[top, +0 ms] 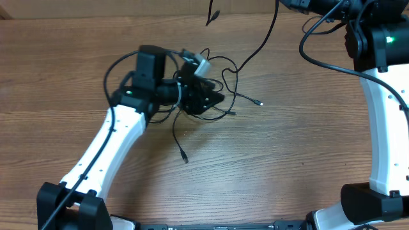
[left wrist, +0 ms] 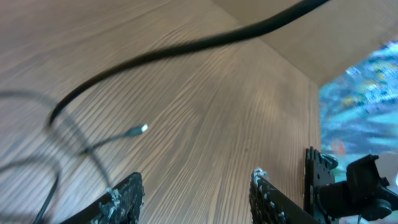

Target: Untangle cables

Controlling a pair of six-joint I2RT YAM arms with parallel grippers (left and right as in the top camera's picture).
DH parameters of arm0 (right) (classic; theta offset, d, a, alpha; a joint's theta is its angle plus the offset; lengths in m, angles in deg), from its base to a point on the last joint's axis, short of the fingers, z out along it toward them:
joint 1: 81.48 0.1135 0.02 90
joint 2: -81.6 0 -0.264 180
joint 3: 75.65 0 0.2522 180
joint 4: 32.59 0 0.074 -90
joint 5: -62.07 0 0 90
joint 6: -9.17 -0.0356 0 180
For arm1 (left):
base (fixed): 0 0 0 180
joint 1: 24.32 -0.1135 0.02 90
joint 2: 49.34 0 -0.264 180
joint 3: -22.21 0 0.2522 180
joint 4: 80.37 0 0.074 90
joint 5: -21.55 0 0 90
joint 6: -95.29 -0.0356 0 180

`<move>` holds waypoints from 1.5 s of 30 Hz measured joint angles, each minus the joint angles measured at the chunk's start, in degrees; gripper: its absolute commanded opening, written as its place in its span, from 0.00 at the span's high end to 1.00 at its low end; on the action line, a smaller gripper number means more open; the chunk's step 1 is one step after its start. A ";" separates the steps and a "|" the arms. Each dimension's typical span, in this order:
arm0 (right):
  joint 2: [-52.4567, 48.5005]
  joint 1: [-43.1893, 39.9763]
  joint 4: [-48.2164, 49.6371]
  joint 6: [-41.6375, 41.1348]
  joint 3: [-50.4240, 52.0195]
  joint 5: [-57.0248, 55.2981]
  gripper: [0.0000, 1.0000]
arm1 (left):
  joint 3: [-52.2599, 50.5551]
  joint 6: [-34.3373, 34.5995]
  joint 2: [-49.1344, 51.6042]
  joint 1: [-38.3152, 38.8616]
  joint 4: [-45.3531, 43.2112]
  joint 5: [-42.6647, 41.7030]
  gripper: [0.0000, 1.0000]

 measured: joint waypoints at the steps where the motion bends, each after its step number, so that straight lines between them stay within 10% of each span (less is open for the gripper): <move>1: 0.00 0.15 -0.02 -0.35 0.00 -0.02 0.96 | 0.00 0.02 0.00 1.03 -1.22 0.00 0.46; 37: 0.00 10.32 -0.52 -8.00 0.00 7.80 0.96 | -0.04 2.99 0.00 6.80 -2.54 32.33 0.44; 45: 0.00 15.96 4.48 -11.10 0.00 8.37 0.96 | -0.11 4.68 0.00 6.80 -7.10 35.10 0.66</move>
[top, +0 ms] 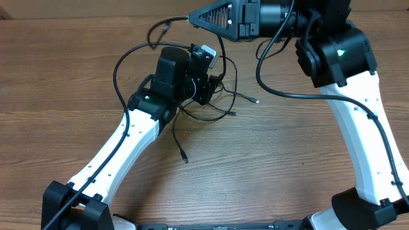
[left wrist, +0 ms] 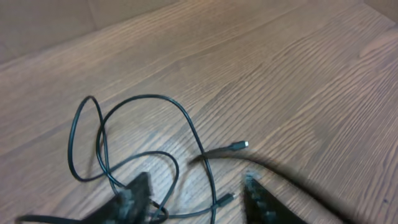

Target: Untangle cables

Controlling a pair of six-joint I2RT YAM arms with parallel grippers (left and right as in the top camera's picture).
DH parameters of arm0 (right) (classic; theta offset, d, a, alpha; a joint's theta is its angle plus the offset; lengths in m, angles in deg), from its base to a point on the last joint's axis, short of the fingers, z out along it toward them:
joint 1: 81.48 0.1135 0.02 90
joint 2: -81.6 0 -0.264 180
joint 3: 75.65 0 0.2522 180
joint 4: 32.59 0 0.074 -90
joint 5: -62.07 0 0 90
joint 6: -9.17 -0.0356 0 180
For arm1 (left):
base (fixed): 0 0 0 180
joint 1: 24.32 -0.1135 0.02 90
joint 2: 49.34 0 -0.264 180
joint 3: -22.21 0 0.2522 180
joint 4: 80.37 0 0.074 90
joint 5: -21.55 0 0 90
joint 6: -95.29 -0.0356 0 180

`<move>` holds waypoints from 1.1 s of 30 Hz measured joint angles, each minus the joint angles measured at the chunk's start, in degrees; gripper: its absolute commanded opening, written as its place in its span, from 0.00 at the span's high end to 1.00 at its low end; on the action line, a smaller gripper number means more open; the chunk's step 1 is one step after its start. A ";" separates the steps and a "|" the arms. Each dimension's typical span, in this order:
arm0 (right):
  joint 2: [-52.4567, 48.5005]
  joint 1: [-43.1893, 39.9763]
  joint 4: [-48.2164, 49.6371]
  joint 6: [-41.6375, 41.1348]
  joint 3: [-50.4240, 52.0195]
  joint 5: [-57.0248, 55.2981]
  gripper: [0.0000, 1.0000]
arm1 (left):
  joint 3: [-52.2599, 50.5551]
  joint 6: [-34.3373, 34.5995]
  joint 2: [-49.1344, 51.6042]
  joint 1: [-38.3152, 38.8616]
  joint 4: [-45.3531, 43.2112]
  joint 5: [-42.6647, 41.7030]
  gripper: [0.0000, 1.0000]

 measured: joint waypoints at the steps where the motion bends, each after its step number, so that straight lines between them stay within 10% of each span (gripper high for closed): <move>1: 0.00 0.04 1.40 -0.87 0.00 0.17 0.96 | 0.00 0.20 0.00 0.00 -0.04 0.09 0.68; 10: 0.00 0.02 6.60 -6.14 0.00 1.79 0.96 | -0.02 3.06 1.49 -0.02 -1.29 -0.90 0.47; 33: 0.00 -16.15 0.22 -2.84 0.00 1.88 0.96 | -0.07 -1.44 3.08 -1.33 3.91 -8.31 0.44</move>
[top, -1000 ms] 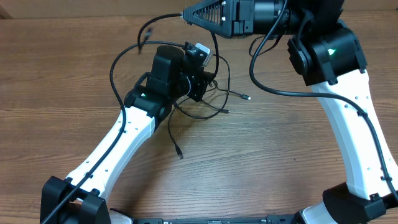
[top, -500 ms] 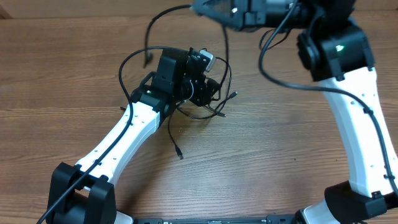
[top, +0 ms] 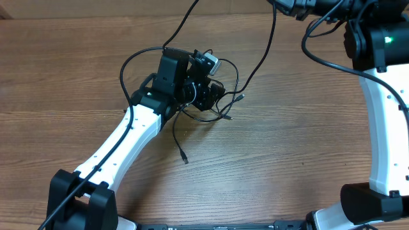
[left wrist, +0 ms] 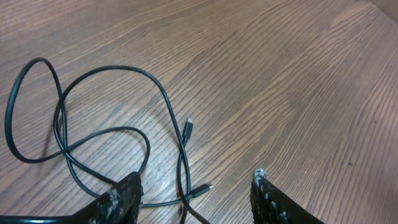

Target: Untangle cables

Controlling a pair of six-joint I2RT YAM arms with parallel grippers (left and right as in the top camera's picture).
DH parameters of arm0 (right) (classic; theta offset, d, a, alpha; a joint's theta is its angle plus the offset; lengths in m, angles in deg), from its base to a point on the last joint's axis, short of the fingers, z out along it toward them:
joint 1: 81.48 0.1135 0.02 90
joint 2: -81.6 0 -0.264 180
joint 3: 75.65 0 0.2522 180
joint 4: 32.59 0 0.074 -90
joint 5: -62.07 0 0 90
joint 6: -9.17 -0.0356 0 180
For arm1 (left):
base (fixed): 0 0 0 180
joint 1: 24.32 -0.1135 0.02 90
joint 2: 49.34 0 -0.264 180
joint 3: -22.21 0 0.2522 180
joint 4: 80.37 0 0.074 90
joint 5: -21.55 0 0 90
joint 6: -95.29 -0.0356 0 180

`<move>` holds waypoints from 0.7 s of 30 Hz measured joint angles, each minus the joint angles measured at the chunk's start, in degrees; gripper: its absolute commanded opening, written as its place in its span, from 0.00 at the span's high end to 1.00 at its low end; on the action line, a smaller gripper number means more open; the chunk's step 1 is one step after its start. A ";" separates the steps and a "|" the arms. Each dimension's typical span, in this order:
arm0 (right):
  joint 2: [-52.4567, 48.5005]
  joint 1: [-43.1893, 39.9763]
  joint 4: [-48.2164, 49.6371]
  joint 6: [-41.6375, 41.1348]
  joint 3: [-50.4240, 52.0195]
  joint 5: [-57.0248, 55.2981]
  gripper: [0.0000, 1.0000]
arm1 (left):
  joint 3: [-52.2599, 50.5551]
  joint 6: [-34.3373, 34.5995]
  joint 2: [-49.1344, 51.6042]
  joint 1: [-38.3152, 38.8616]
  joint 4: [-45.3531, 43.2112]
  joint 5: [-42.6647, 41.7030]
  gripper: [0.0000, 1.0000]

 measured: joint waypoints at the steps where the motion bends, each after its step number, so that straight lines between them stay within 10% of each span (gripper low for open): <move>1: 0.00 -0.35 0.00 0.02 0.00 0.00 0.96 | 0.00 -0.02 -0.17 -0.04 -0.02 -0.13 0.44; 21: -0.22 -3.34 -1.22 2.43 0.00 -1.73 0.96 | 0.00 0.22 -0.52 -0.17 -1.99 -4.61 0.43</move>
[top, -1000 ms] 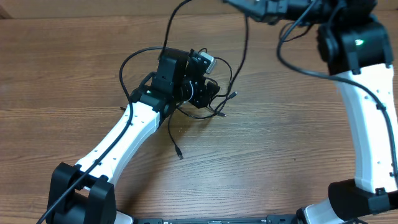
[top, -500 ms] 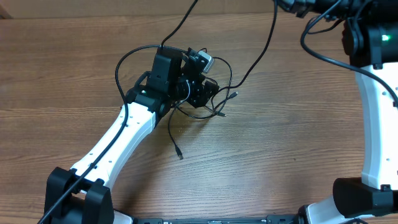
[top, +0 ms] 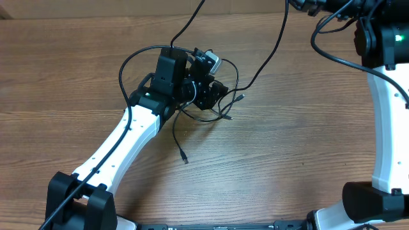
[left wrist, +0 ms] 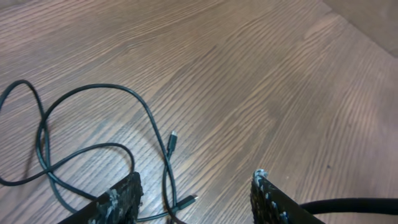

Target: Untangle cables

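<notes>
A tangle of thin black cables (top: pixel 225 96) lies on the wooden table (top: pixel 294 166). My left gripper (top: pixel 216 92) hangs over it, open. In the left wrist view the left gripper (left wrist: pixel 193 200) has its fingers apart just above the wood, with cable loops (left wrist: pixel 93 149) and two plug ends (left wrist: pixel 173 137) lying between and ahead of them. One strand (top: pixel 186 24) rises from the tangle's left side and leaves the top edge. Another strand (top: pixel 271 45) climbs towards the right arm (top: pixel 383 96). The right gripper is out of view.
A loose cable tail with a plug (top: pixel 185 158) trails towards the front of the table. A thicker black cable (left wrist: pixel 348 205) crosses the lower right corner of the left wrist view. The table's far edge (top: pixel 96 13) runs along the top.
The left gripper has shifted slightly, still open; the loops sit further left in its view, and a thick cable now shows at lower right. The rising strands and right arm sit slightly further right.
First the left gripper stood open beside the tangle, with the right arm in the far right corner. Then the right gripper was at the top centre beside a lifted cable end. After that it was back out of view at top right, with strands leading up off the table.
</notes>
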Controlling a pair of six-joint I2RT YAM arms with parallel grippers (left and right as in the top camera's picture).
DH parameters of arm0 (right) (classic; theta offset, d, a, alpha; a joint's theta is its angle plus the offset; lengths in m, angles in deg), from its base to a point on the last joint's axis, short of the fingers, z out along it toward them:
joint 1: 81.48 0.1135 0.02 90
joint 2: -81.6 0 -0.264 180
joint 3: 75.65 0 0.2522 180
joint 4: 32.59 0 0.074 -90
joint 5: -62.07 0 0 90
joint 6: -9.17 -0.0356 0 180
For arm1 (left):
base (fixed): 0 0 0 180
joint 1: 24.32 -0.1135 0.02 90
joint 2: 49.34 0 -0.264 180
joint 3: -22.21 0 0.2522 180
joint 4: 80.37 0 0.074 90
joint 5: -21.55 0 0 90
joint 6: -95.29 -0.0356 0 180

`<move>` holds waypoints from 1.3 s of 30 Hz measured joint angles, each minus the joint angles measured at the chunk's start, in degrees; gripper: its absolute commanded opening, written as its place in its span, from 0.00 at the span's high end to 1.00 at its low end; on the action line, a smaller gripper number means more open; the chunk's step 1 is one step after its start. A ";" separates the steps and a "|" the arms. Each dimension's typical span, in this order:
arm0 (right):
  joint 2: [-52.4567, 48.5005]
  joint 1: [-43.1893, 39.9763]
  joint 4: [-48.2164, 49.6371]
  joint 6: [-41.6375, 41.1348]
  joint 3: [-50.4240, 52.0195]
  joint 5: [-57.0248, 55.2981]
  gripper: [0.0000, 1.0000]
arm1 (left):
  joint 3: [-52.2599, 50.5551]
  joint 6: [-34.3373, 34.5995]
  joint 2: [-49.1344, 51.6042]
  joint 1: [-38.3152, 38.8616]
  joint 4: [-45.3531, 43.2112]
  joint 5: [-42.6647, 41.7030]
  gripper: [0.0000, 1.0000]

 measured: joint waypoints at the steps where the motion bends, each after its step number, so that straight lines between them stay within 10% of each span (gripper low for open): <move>1: 0.00 -0.28 -0.87 0.22 0.00 -0.37 0.96 | 0.00 0.00 0.00 -0.02 0.00 -0.55 0.43; 39: -4.42 -1.29 -9.14 6.78 0.00 -2.21 0.96 | -0.04 -3.32 -0.11 -0.02 -10.32 -38.66 0.40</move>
